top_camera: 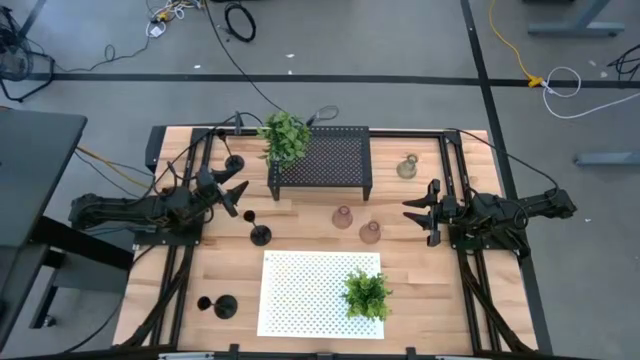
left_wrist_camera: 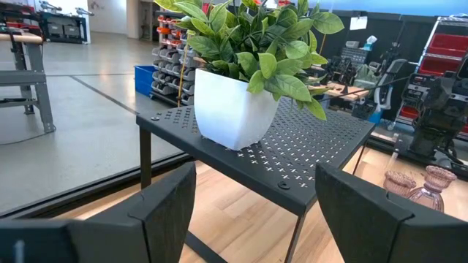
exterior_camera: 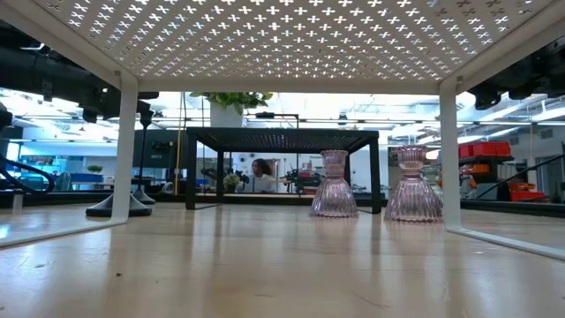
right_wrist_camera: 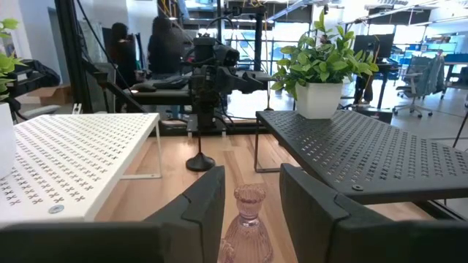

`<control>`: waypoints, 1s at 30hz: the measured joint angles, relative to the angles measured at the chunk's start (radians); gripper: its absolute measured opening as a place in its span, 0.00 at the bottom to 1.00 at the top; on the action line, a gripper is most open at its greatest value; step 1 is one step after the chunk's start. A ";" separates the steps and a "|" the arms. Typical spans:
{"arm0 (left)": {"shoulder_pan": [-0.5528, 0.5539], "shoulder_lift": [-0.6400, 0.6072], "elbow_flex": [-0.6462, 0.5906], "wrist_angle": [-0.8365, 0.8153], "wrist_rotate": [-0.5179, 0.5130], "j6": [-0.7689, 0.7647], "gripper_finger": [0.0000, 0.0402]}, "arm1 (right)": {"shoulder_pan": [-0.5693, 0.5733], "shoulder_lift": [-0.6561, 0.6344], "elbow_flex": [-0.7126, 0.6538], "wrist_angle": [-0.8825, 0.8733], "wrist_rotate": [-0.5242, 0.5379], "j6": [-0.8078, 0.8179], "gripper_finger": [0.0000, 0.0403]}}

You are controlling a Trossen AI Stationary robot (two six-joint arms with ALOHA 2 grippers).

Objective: Pick & Place candle stick holders

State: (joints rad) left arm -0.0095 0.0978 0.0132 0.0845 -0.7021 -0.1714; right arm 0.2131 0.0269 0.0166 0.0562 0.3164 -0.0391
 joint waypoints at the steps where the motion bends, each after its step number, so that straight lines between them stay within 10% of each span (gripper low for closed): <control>1: 0.000 0.000 0.000 0.000 0.000 0.000 0.70 | 0.000 0.000 0.000 0.000 0.000 0.000 0.33; 22: 0.000 0.000 -0.001 0.052 -0.004 0.001 0.70 | 0.000 0.000 0.000 0.000 0.000 0.000 0.33; 30: 0.000 0.000 -0.001 0.074 -0.283 0.006 0.70 | 0.000 0.000 0.000 0.000 0.000 0.000 0.33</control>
State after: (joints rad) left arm -0.0094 0.0982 0.0124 0.1589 -0.9847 -0.1653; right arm 0.2131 0.0272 0.0166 0.0559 0.3164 -0.0391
